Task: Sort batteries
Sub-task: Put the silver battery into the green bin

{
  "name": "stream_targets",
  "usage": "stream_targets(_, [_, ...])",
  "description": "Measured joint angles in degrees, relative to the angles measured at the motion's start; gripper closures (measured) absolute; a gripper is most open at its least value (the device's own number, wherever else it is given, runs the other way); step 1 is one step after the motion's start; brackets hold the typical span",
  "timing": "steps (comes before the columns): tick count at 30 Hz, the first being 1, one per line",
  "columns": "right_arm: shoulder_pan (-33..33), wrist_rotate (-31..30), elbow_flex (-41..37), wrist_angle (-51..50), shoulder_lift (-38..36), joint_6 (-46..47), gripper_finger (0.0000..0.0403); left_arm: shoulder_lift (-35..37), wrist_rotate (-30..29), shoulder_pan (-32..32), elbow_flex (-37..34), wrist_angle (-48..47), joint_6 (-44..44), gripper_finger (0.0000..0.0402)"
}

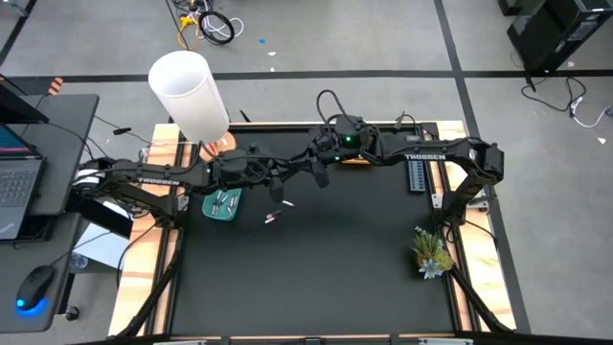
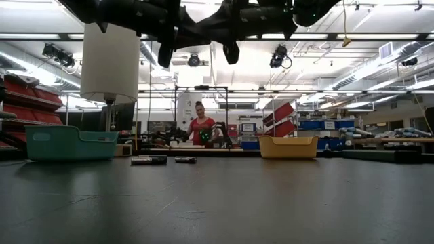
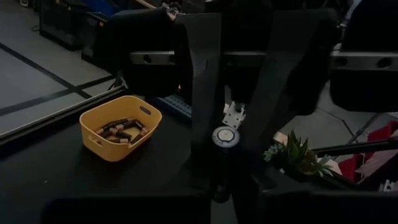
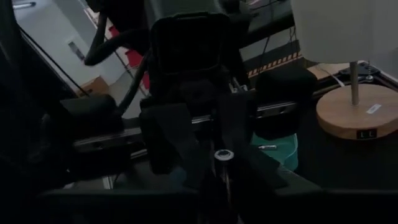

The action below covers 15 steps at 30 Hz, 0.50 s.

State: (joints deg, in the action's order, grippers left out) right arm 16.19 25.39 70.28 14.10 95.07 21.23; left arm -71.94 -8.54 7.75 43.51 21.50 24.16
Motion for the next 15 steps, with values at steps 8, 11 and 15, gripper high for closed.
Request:
stream_targets(8, [0.00,-1.50,0.02,0.50,0.00,0.44,0.0291,-0.07,0.15,0.04,0.00,-0.15,0.02,0.0364])
stream_targets(11, [0.28,-1.70,0.02,0.54,0.00,0.27,0.0292,-0.07,0.63,0.04,0.00,-0.21,0.24,0.0364])
stream_targets(15, [0.85,-1.97,0.02,0.91,0.00,0.23,0.0292,-0.07,0.79,0.04,0.00,-0.47,0.42,0.0364])
